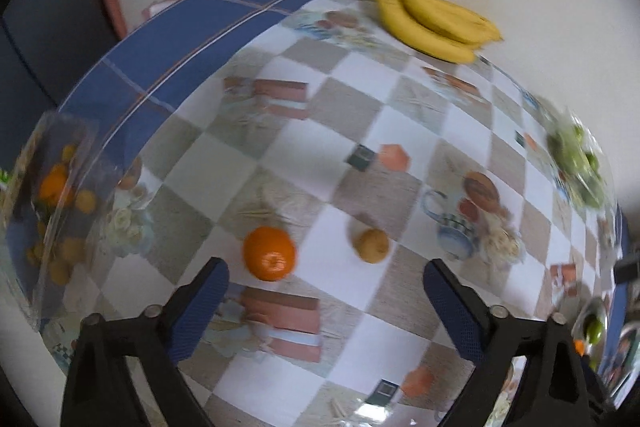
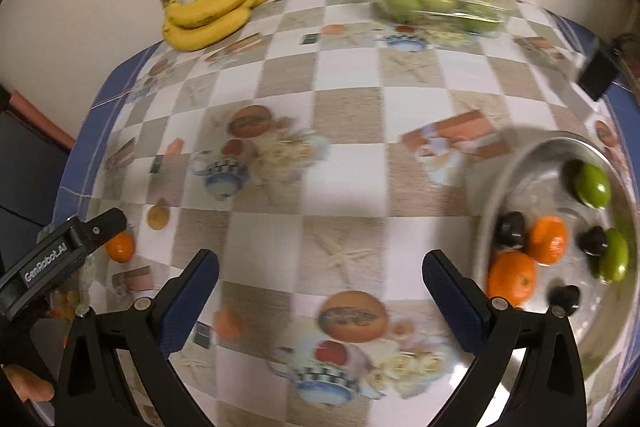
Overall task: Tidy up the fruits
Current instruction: 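Grasp a loose orange with the left gripper while the right gripper grasps a small yellow fruit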
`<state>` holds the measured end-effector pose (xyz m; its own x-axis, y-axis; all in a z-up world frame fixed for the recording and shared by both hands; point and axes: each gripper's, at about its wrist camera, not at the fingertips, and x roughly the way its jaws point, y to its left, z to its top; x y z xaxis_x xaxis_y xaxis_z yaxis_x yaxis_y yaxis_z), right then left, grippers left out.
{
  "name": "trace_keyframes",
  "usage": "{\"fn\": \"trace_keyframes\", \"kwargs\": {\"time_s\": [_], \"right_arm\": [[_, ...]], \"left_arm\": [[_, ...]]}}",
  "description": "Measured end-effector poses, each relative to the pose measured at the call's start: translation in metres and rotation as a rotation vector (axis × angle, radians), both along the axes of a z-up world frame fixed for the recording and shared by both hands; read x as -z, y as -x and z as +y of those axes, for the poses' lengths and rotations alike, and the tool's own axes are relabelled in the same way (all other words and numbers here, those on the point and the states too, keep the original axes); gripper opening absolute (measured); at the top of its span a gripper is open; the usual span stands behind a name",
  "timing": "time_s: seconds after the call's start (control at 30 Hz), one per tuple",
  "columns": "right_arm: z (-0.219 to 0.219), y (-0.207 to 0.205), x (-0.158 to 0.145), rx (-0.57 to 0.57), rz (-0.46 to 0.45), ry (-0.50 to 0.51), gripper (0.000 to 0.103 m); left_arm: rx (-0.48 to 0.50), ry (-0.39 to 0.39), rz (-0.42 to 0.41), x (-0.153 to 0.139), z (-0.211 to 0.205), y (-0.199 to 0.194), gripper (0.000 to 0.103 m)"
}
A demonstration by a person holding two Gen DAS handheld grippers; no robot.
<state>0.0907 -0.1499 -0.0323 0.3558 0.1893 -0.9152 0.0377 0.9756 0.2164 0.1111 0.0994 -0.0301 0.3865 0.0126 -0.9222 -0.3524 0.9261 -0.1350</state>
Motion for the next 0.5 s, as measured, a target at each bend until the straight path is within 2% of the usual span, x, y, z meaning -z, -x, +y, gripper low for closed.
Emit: {"fn": "trace_keyframes", "kwargs": {"time_s": [0.3, 0.5], "right_arm": [[0.057, -0.021, 0.013, -0.116, 0.022, -0.033, 0.101], [0.088, -0.041, 0.019, -0.142, 0.037, -0.080, 0.086]], "left_arm": [[-0.069, 0.063, 0.014, 0.018, 0.033, 0.002, 0.079], [-0.065, 0.100, 0.029, 0.028, 0.040, 0.002, 0.076]]}}
